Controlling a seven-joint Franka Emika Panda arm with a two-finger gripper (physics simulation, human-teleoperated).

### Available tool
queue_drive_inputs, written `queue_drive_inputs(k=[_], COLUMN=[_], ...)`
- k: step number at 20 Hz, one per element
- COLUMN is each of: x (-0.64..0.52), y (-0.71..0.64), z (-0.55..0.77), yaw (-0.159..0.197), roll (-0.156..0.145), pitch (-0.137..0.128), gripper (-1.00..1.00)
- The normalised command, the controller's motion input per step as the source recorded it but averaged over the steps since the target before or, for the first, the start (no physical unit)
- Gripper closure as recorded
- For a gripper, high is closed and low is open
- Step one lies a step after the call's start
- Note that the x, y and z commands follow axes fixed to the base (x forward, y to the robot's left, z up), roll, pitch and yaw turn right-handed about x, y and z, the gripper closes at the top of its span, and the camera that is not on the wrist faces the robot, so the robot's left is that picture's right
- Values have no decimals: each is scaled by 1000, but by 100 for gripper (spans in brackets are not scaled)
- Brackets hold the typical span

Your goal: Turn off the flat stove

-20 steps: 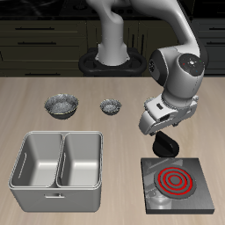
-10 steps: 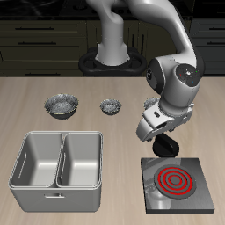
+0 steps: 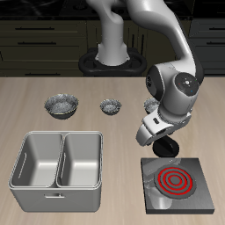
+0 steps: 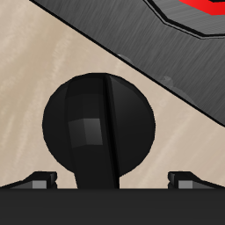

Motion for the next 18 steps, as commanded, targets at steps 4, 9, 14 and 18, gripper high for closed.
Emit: queue_drive_inputs(k=[4, 9, 14, 18], x=[-147, -192, -97, -77], y=[136, 205, 12, 1], z=[-308, -246, 11, 50], yaw=[6, 1, -22, -12], roll=[86, 83, 37, 32], pitch=[74, 46, 3, -6], gripper=[-100, 100, 100, 100])
